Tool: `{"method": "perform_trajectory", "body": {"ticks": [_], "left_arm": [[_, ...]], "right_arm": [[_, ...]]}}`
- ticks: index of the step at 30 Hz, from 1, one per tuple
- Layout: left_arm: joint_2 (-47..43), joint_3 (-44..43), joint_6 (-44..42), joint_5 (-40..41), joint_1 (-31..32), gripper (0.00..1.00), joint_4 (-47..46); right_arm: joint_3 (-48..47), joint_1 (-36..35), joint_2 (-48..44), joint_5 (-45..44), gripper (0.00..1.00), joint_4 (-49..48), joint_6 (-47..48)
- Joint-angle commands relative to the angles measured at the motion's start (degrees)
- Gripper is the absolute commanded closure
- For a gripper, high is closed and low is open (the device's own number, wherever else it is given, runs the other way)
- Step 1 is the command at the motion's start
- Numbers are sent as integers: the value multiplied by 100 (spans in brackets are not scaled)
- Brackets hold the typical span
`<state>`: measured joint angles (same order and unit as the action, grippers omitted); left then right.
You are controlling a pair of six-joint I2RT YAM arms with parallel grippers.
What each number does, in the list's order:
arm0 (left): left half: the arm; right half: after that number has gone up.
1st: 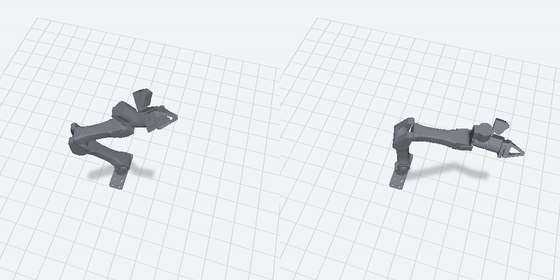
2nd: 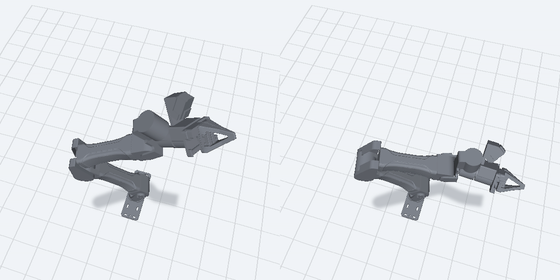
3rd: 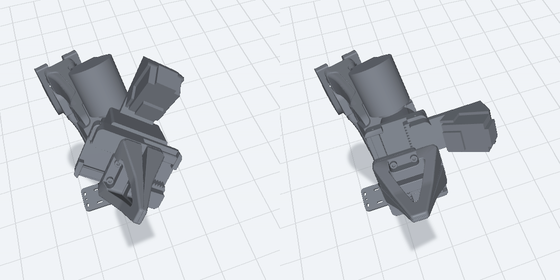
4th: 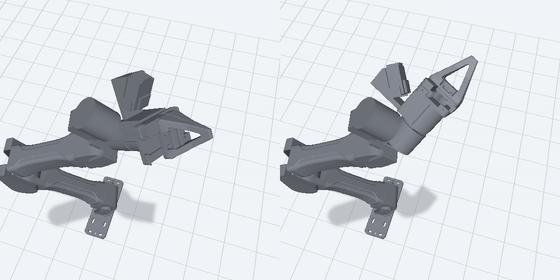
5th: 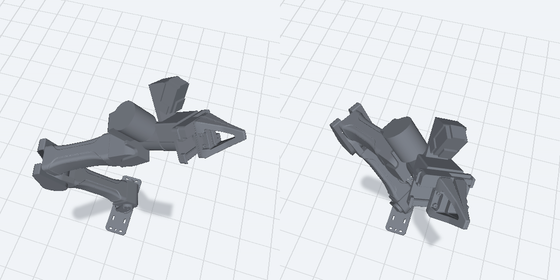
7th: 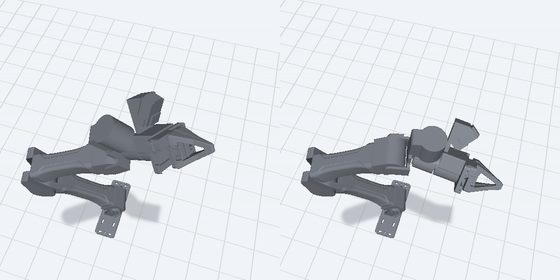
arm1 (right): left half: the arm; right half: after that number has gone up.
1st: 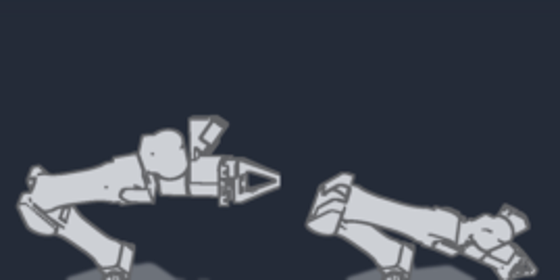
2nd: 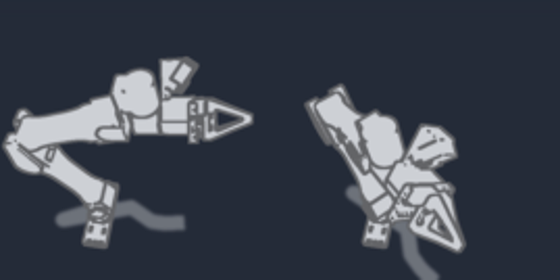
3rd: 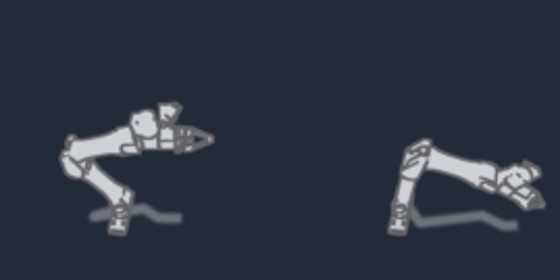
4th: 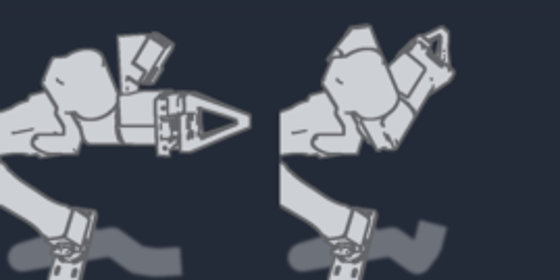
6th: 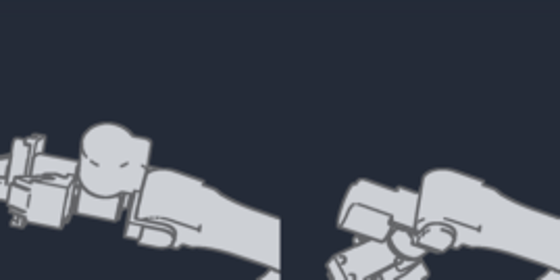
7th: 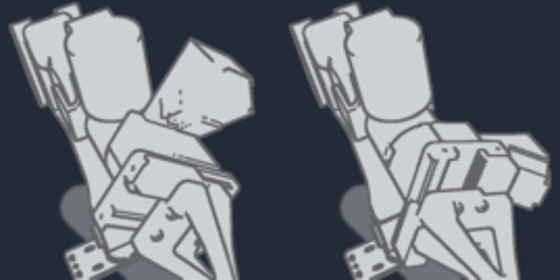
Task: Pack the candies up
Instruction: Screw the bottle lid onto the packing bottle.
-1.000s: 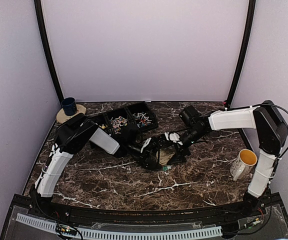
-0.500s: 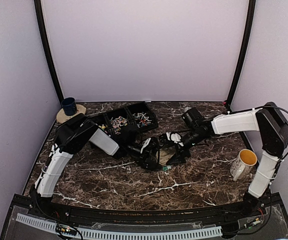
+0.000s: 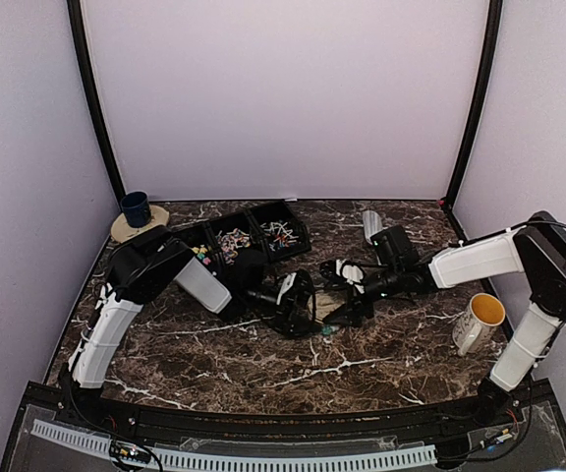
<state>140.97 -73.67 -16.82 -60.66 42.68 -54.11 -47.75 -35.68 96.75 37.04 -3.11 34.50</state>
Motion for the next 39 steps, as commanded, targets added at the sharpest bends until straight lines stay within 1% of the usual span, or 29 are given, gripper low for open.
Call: {"method": "perform_trajectory", "body": {"ticks": [1, 6, 9, 11, 17, 20, 24, 32, 37, 39], "left_arm": [[500, 531, 534, 1898, -11, 22, 1136], [287, 726, 1038, 2652, -6, 22, 933], [222, 750, 1313, 3062, 1, 22, 970], [177, 785, 1331, 3384, 77, 22, 977], [155, 758, 1313, 3816, 256, 22, 1023], [169, 733, 1323, 3837, 272, 21, 1003], [198, 707, 1335, 3772, 269, 21, 994], [209, 696, 1288, 3571, 259, 20, 963], [216, 701, 1243, 3311, 221, 20, 922], [211, 711, 1149, 3022, 186, 20, 890]], "right_arm": [[351, -159, 10, -628, 17, -666, -1090], [428, -306, 10, -1193, 16, -1077, -1649], [559, -409, -6, -1559, 16, -1418, -1979], [662, -473, -12, -1806, 16, -1678, -2165], [722, -654, 7, -2462, 15, -2052, -2651], [638, -750, -22, -2703, 14, -2058, -2792], [508, -760, -129, -2718, 13, -1838, -2835], [521, -764, -599, -2600, 2, -1370, -2709], [656, -756, -955, -2517, 3, -1066, -2393], [712, -735, -1084, -2530, 3, -881, -2122]]}}
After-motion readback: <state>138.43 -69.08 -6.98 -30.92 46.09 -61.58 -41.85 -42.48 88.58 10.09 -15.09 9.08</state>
